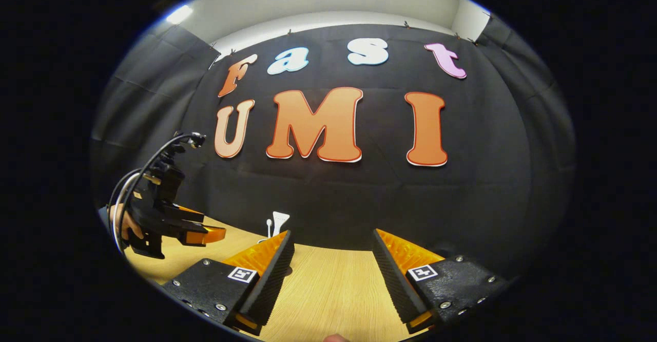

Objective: Put the toothbrush and toothpaste on the desktop into the cup, then pick up the cup and place it on the coaster on the desktop.

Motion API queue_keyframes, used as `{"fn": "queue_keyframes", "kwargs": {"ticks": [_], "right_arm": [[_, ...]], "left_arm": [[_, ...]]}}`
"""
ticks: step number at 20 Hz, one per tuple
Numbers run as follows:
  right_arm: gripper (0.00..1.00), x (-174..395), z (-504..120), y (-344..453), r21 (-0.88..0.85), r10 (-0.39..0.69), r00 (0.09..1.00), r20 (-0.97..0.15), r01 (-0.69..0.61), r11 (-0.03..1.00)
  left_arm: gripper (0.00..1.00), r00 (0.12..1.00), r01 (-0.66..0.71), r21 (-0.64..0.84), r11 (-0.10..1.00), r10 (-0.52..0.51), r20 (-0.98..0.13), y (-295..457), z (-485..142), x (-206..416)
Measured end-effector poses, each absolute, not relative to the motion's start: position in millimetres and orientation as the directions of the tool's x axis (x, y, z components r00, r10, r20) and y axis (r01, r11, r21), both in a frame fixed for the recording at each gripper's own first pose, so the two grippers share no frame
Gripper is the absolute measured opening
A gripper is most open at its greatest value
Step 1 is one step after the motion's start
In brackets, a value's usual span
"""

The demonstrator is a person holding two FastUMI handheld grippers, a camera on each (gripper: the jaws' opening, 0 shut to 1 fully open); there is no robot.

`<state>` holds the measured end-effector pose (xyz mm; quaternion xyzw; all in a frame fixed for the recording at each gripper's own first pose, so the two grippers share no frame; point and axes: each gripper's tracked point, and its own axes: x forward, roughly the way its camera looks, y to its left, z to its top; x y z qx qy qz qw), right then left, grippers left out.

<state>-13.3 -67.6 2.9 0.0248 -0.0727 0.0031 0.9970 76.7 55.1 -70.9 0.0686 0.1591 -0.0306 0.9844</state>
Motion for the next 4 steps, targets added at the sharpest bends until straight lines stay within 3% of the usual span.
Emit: {"fn": "queue_keyframes", "kwargs": {"ticks": [4], "right_arm": [[0.92, -10, 2, -48, 0.050, 0.019, 0.988, 0.153, -0.027, 0.998]], "left_arm": [[0.99, 0.985, 0.030, 0.134, 0.991, -0.007, -0.170, 77, -52, 65]]}}
